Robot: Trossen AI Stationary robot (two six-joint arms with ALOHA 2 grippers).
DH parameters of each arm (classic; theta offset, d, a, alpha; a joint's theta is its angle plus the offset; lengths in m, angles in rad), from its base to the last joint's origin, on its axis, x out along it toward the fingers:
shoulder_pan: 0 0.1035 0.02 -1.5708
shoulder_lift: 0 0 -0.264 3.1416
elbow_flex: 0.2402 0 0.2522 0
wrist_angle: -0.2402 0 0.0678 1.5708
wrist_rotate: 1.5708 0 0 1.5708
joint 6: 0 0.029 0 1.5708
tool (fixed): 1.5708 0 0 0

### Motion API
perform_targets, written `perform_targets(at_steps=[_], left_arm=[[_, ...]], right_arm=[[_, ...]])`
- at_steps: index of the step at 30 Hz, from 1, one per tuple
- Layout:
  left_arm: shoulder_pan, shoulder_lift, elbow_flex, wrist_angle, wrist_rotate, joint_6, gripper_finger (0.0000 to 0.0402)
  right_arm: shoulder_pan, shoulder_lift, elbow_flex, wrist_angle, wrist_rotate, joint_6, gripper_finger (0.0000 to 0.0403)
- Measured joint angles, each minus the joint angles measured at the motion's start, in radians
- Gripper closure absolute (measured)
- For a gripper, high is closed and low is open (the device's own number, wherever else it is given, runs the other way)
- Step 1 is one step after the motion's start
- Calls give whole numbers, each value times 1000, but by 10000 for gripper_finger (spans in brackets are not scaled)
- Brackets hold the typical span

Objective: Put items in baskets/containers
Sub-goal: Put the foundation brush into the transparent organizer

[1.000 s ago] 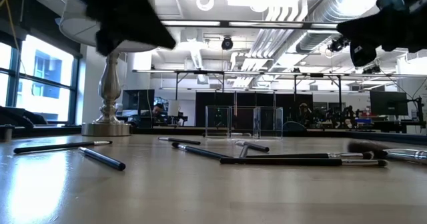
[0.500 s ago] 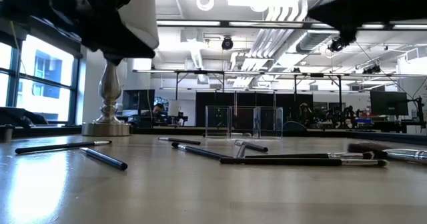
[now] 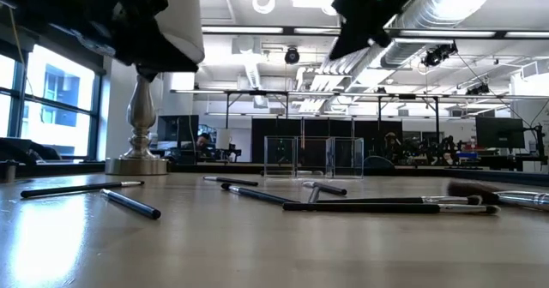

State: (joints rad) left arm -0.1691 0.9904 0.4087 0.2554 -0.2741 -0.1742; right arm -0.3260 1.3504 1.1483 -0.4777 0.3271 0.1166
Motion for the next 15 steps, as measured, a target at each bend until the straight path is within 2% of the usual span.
perform_targets(at_steps=[6, 11, 15], left_arm=[[-1, 0, -2, -38, -24, -13, 401], [-1, 0, -1, -51, -49, -14, 401], [-1, 0, -1, -49, -72, -19, 401]], right_arm=[[-169, 284, 358, -257, -164, -35, 389], [-279, 524, 647, -483, -284, -167, 356], [-341, 689, 821, -653, -342, -311, 325]])
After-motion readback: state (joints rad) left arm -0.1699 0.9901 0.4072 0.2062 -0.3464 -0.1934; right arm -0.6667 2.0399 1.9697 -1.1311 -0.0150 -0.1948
